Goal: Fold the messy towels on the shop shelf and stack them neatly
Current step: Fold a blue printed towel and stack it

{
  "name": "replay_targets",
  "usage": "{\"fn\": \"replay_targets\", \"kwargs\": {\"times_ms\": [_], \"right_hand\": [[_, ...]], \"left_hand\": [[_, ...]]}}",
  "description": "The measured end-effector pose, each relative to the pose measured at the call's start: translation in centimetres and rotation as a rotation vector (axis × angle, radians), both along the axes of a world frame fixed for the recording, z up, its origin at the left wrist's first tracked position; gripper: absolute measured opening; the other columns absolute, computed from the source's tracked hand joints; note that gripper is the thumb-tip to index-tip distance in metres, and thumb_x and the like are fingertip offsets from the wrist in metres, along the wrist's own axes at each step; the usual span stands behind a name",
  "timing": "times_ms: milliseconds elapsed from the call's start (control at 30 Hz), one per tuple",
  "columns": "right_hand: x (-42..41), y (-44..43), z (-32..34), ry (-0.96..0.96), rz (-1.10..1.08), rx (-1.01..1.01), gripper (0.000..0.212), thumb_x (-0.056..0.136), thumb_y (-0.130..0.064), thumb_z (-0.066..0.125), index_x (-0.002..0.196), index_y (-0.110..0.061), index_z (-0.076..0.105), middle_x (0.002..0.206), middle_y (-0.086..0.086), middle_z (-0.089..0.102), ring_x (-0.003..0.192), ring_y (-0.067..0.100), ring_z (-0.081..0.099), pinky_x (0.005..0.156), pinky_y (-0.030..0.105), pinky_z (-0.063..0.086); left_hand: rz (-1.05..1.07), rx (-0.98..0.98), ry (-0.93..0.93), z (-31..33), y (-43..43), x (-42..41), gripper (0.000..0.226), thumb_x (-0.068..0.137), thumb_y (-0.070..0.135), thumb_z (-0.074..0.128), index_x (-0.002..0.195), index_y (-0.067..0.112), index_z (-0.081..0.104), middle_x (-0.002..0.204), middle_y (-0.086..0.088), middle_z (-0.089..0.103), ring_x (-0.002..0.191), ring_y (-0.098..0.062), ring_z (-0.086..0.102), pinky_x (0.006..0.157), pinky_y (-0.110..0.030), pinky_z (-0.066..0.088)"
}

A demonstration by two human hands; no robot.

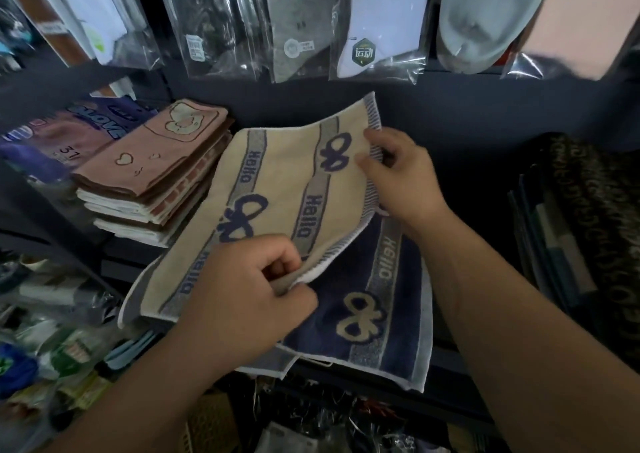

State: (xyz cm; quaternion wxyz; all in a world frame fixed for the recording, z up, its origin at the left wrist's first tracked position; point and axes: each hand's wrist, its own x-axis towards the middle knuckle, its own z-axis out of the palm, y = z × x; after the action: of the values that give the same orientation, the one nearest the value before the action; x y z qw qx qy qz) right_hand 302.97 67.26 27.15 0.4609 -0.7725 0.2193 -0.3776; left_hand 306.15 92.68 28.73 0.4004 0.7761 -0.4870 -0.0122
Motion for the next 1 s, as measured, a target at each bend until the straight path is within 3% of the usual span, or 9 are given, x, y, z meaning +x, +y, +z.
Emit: {"fn": "replay_targets", "kwargs": {"times_ms": [133, 267, 333, 433, 500, 633, 733, 867, 1000], "right_hand": [[-3.5, -1.1, 0.1, -0.151, -0.106, 0.282, 0.034, 0.089, -0.025, 0.072, 0.12, -0.013, 0.071, 0.121, -0.001, 0.07, 0.109, 0.011, 0.068, 0.095, 0.031, 0.056], [-5.7, -2.2, -3.1, 0.048, -0.149, 0.481, 0.009, 0.095, -0.02, 0.067, 0.095, -0.016, 0.075, 0.094, 0.0, 0.076, 0.092, 0.02, 0.072, 0.077, 0.031, 0.059], [-6.0, -2.5, -5.5, 0.174, -0.134, 0.519, 0.014, 0.097, -0.015, 0.062, 0.09, -0.018, 0.073, 0.1, 0.005, 0.075, 0.097, 0.024, 0.07, 0.086, 0.036, 0.058], [-6.2, -2.6, -7.9, 0.248, -0.128, 0.409, 0.024, 0.099, -0.016, 0.061, 0.121, -0.011, 0.069, 0.125, 0.009, 0.067, 0.112, 0.023, 0.065, 0.103, 0.045, 0.051], [-6.4, -2.7, -8.4, 0.249, -0.136, 0.382, 0.029, 0.099, -0.017, 0.061, 0.127, -0.01, 0.067, 0.129, 0.008, 0.065, 0.115, 0.022, 0.063, 0.105, 0.045, 0.05], [-6.5, -2.9, -8.4, 0.25, -0.124, 0.377, 0.03, 0.099, -0.015, 0.06, 0.128, -0.009, 0.066, 0.131, 0.007, 0.064, 0.117, 0.02, 0.062, 0.107, 0.044, 0.049], [-6.5, -2.9, -7.4, 0.273, -0.091, 0.295, 0.03, 0.097, -0.012, 0.061, 0.126, -0.006, 0.067, 0.13, 0.009, 0.063, 0.117, 0.022, 0.062, 0.106, 0.042, 0.049], [-6.2, -2.9, -4.8, 0.219, -0.134, 0.072, 0.021, 0.092, -0.007, 0.065, 0.111, -0.002, 0.071, 0.115, 0.009, 0.067, 0.104, 0.023, 0.065, 0.093, 0.032, 0.053], [-6.7, -3.6, -3.6, 0.113, -0.263, 0.07, 0.029, 0.09, -0.011, 0.069, 0.118, -0.006, 0.071, 0.119, 0.005, 0.068, 0.106, 0.015, 0.064, 0.092, 0.021, 0.05]], "left_hand": [[-0.238, 0.021, 0.043, 0.2, -2.4, -3.3, 0.016, 0.066, 0.028, 0.06, 0.061, 0.028, 0.045, 0.055, 0.006, 0.043, 0.048, -0.008, 0.04, 0.046, -0.016, 0.027], [-0.316, 0.241, 0.068, -6.1, -5.8, -4.9, 0.019, 0.073, 0.024, 0.067, 0.064, 0.013, 0.053, 0.056, 0.0, 0.049, 0.053, -0.011, 0.046, 0.047, -0.027, 0.034], [-0.324, 0.293, 0.056, -8.7, -6.5, -5.0, 0.018, 0.073, 0.021, 0.068, 0.064, 0.01, 0.055, 0.059, 0.001, 0.052, 0.06, -0.014, 0.051, 0.049, -0.03, 0.04], [-0.293, 0.266, 0.075, -9.9, -6.8, -4.8, 0.02, 0.071, 0.025, 0.062, 0.064, 0.014, 0.048, 0.057, 0.003, 0.048, 0.056, -0.014, 0.049, 0.05, -0.037, 0.044], [-0.292, 0.269, 0.061, -9.8, -6.9, -4.7, 0.021, 0.073, 0.026, 0.061, 0.063, 0.017, 0.044, 0.057, 0.004, 0.046, 0.055, -0.013, 0.047, 0.05, -0.036, 0.044], [-0.354, 0.373, 0.009, -9.3, -7.1, -4.5, 0.027, 0.078, 0.026, 0.062, 0.059, 0.017, 0.045, 0.058, 0.001, 0.046, 0.058, -0.014, 0.048, 0.052, -0.031, 0.039], [-0.395, 0.466, 0.093, -7.7, -6.9, -4.3, 0.027, 0.083, 0.021, 0.064, 0.062, 0.009, 0.052, 0.06, -0.005, 0.054, 0.058, -0.016, 0.053, 0.053, -0.034, 0.043], [-0.463, 0.474, 0.268, -4.3, -6.6, -4.6, 0.023, 0.082, 0.016, 0.065, 0.061, 0.016, 0.055, 0.052, 0.006, 0.055, 0.049, -0.004, 0.052, 0.05, -0.026, 0.042], [-0.492, 0.442, 0.336, -2.6, -7.1, -5.9, 0.021, 0.081, 0.015, 0.065, 0.062, 0.018, 0.056, 0.052, 0.007, 0.055, 0.048, -0.004, 0.048, 0.049, -0.021, 0.04]]}}
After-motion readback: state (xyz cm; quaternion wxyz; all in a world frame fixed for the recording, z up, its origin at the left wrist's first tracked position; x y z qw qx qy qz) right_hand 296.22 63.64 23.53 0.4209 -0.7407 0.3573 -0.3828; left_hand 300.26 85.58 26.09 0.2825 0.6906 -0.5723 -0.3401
